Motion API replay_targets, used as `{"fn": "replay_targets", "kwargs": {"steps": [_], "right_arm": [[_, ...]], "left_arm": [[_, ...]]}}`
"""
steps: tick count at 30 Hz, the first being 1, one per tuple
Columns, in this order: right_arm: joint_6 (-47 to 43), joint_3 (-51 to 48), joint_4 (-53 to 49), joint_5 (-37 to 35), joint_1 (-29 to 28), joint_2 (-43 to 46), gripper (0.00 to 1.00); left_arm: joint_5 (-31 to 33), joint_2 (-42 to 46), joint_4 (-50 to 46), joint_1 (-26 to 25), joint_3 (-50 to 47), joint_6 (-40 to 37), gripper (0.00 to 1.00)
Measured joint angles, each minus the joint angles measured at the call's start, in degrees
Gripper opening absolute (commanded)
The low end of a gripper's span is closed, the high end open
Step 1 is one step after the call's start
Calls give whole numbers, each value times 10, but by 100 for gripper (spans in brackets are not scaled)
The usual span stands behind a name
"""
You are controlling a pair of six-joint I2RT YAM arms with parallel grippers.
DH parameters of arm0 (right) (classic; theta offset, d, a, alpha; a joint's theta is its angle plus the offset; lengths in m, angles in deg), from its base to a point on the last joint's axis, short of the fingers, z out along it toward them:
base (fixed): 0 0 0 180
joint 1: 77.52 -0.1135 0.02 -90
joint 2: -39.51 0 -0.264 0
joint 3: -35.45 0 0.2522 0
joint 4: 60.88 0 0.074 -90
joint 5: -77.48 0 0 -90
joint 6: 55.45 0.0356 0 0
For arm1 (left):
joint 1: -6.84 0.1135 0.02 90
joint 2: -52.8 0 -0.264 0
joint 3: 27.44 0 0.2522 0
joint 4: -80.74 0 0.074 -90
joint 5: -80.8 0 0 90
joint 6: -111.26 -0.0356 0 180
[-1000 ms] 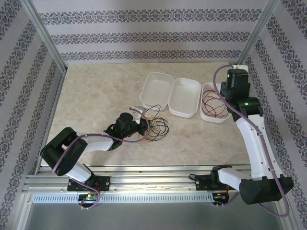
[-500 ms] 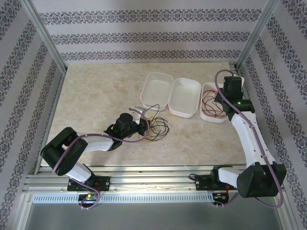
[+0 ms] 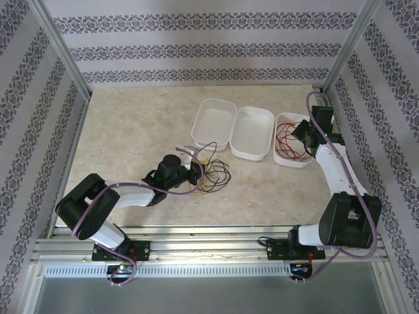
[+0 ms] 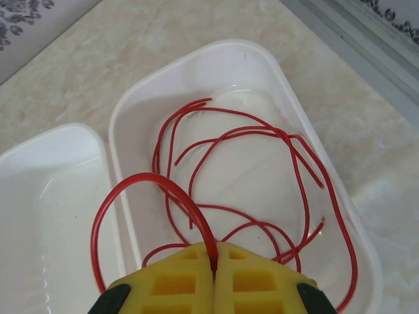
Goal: Untangle the cables
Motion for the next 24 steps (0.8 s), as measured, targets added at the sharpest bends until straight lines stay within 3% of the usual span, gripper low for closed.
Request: {"fn": "replay_targets", "kwargs": {"steps": [6,16,24], "right_arm": [[5,-1,43,23,32,-63,0],[3,60,57,23,37,-189,0],[-10,118,44,-16,37,-253,3]], "left_arm": [[0,-3,2,0,0,2,13],[0,-3,2,0,0,3,13],[0,-6,2,0,0,3,13]]}}
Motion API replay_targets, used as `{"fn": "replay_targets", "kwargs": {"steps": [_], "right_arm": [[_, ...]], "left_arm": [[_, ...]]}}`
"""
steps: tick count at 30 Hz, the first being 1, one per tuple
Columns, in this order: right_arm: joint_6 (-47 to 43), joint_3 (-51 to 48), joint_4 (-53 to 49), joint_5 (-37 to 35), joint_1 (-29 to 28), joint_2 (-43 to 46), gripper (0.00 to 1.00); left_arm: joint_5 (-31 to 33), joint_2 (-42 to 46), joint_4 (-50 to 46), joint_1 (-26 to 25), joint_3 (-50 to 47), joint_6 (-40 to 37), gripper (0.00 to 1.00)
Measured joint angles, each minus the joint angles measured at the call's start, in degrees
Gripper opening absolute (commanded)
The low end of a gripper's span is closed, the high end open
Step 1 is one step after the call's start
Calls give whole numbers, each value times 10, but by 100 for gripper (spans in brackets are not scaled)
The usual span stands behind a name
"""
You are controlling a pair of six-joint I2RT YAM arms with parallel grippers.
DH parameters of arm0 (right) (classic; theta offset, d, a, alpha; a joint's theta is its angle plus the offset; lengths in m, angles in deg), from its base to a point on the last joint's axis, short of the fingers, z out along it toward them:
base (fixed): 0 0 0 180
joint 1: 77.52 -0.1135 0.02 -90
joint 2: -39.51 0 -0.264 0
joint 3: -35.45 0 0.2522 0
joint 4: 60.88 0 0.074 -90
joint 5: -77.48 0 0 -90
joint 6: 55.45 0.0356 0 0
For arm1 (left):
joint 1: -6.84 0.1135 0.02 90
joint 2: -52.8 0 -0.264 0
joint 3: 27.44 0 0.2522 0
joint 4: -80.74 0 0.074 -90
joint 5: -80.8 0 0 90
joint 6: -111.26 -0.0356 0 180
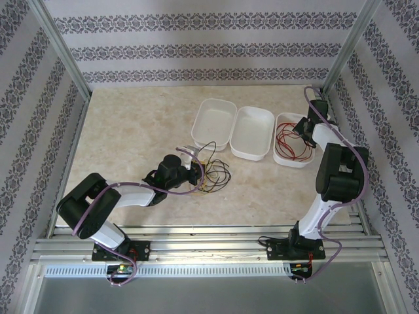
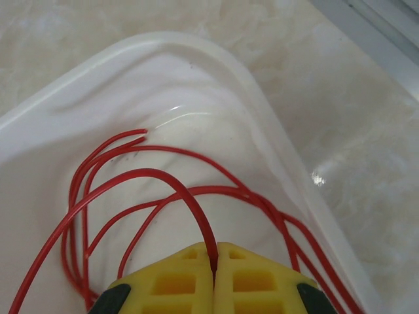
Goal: Untangle the cables
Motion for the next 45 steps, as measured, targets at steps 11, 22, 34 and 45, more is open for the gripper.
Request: {"fn": "replay_targets", "kwargs": {"steps": [11,22,34,45], "right_arm": [[-33,20,-23,-19,0,-9,36],[-49,11,-43,-35,0,89,42],[-55,-130,-46,3,-68,304,47],[-82,-240,-5,154,-197,446,63]], "left_arm": [[0,-5,0,0,0,4,13],[0,-7,2,0,0,8,13],[0,-7,2,0,0,8,13],[-7,3,-1,0,0,-5,13]]}}
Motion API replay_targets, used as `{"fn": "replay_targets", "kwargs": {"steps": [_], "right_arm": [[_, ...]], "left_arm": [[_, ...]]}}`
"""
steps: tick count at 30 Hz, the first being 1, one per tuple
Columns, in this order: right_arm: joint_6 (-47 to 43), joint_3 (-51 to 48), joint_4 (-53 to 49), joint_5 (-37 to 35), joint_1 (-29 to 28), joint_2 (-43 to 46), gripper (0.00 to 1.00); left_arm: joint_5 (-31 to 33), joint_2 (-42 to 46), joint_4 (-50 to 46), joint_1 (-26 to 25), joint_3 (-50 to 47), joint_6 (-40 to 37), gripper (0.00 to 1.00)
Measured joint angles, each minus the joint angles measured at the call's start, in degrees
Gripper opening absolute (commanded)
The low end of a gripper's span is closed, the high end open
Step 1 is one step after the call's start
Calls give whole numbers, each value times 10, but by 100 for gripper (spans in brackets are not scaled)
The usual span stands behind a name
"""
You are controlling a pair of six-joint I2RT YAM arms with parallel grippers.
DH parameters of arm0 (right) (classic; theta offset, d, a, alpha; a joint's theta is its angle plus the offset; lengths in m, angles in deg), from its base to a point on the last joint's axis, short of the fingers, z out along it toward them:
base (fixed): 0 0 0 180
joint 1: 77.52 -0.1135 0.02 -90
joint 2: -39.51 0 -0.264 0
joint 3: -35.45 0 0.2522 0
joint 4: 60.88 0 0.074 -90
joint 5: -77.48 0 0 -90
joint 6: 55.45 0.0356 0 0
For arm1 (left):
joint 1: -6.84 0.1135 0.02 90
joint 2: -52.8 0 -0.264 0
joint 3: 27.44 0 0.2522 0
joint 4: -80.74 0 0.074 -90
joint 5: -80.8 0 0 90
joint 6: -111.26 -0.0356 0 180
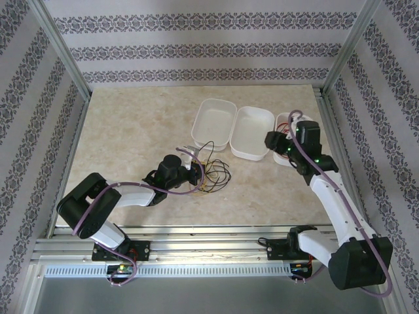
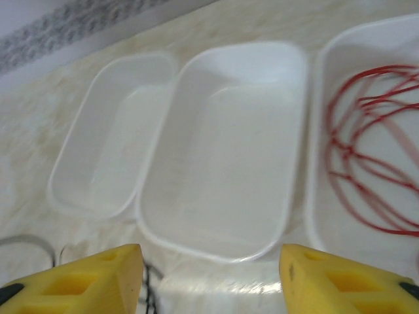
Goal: Untangle the cables
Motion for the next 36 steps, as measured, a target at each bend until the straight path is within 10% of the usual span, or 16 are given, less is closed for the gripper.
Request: {"fn": "replay_targets", "kwargs": {"steps": [11,36], "right_arm": [[-147,-44,108,-44,-207,-61,66],[-315,-104,212,-66,-267,-55,74]], "left_arm": [[-80,17,-66,0,21,-140,0],[-208,16,-195,16,111,-261,0]]}}
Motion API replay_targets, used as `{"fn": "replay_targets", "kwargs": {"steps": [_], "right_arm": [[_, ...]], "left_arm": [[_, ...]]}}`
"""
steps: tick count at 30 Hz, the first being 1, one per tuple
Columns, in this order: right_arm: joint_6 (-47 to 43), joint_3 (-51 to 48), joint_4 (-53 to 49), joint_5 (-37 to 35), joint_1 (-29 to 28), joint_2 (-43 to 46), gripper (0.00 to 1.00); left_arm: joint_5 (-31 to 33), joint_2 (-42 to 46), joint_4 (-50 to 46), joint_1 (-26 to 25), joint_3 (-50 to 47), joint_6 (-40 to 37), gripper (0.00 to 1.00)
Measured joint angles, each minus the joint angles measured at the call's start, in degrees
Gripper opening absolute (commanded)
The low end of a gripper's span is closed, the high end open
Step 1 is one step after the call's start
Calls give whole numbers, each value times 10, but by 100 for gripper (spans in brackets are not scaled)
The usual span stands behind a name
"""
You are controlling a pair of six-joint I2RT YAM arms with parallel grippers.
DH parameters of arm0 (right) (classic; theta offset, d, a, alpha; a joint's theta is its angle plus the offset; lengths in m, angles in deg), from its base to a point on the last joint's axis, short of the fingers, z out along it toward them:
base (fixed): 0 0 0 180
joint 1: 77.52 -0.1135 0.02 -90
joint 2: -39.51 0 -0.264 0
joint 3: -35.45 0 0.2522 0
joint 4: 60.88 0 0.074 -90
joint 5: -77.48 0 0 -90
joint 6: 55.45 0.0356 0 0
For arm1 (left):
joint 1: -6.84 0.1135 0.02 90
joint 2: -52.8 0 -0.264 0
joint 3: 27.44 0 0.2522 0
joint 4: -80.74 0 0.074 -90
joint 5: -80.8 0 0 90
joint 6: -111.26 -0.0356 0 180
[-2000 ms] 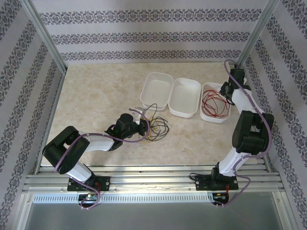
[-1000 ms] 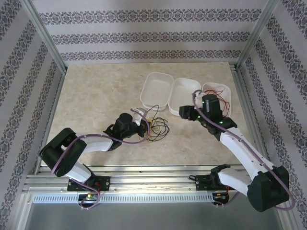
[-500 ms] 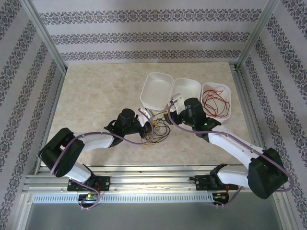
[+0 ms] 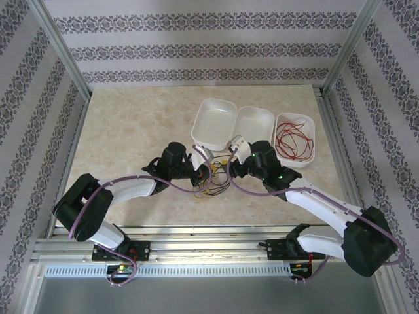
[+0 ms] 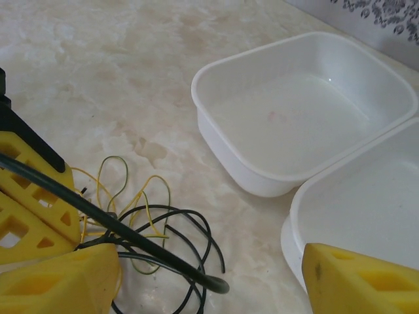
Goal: Untangle the cables
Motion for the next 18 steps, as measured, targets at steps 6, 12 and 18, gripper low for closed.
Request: {"fn": "replay_targets", "kwargs": {"steps": [6,12,18], "right_arm": [[-30,5,4,-21,-16,-18,62],[-42,7,10,-21,-21,-28,29],[-39,13,14,-20,-25,-23,0]], "left_arm": [[-14,-1,-24,0,6,-12,0],[-19,-3,-36,0,7,-12,0],[-5,-2,-31,0,5,-4,13]]}}
